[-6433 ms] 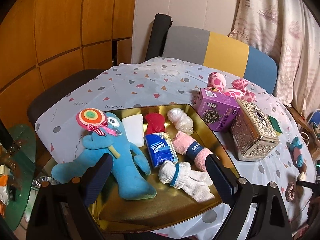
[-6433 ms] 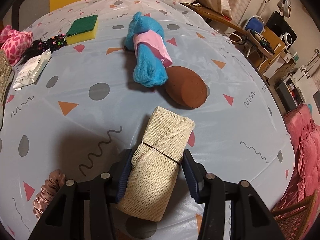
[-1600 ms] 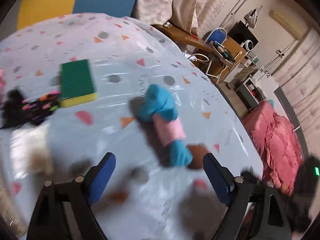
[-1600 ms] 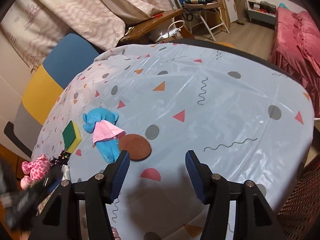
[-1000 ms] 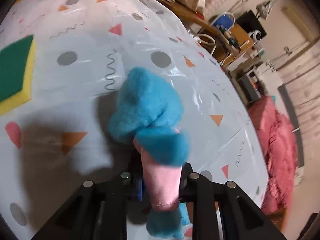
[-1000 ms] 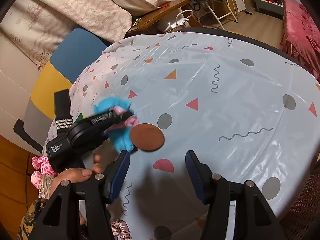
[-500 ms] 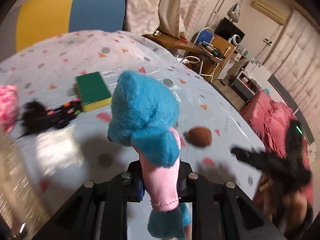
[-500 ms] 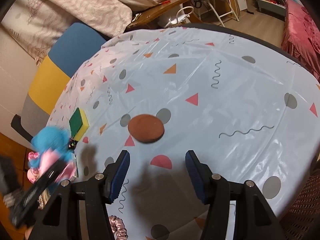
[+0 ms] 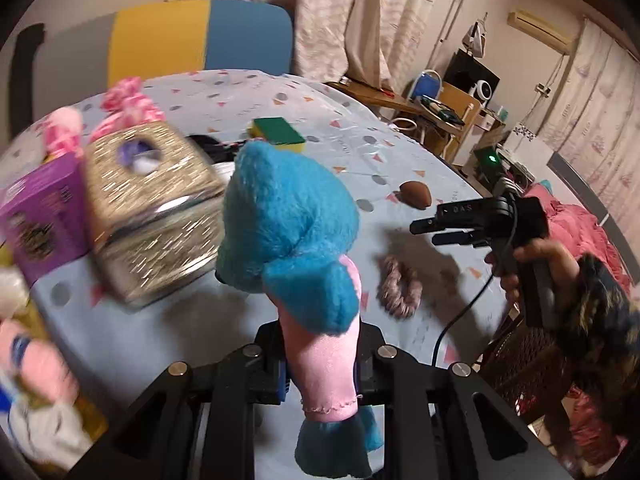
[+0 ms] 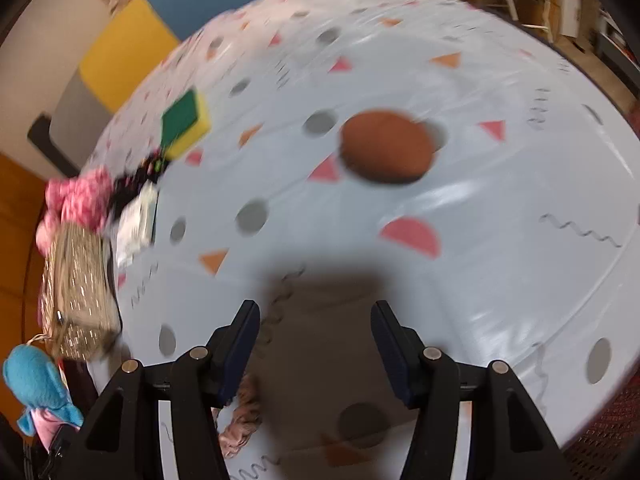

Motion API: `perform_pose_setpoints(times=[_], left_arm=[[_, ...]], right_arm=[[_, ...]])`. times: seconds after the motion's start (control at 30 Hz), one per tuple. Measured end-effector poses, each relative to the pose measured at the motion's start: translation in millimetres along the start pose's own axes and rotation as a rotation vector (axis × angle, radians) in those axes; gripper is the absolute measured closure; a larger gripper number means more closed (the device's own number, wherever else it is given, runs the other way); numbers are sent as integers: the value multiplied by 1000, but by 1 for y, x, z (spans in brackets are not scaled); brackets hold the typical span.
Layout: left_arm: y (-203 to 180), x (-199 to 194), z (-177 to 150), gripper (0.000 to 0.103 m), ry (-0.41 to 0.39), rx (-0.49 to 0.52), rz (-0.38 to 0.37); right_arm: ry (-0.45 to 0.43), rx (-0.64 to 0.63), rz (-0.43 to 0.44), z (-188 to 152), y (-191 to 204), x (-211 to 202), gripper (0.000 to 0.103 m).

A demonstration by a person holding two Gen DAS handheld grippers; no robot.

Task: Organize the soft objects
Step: 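Close right tool on the green-and-yellow sponge while left tool holds the plush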

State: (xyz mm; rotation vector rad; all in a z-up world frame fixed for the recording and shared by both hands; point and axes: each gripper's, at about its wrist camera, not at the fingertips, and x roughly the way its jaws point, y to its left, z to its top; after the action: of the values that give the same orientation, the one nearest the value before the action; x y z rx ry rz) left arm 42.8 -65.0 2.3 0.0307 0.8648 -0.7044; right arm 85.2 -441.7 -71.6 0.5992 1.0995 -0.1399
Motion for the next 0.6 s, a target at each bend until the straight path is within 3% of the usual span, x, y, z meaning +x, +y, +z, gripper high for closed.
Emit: perform_pose_setpoints(times=[0.13,0.23,0.5,0.6], left_arm=[[14,-27,-23,81,-24,-34,-2],[26,-42,-33,81,-45,-75,-9],[44,-63,-38,81,-97,-141,-9],[48,-65,-36,81,-99,-154,-11]], right_arm=[[17,-105,-29,-10,29,10,44],[6,-109,5,-8,50,15,44],[-7,-109,28,33,106,34,44],[5,-206,37,41,134,38,44]])
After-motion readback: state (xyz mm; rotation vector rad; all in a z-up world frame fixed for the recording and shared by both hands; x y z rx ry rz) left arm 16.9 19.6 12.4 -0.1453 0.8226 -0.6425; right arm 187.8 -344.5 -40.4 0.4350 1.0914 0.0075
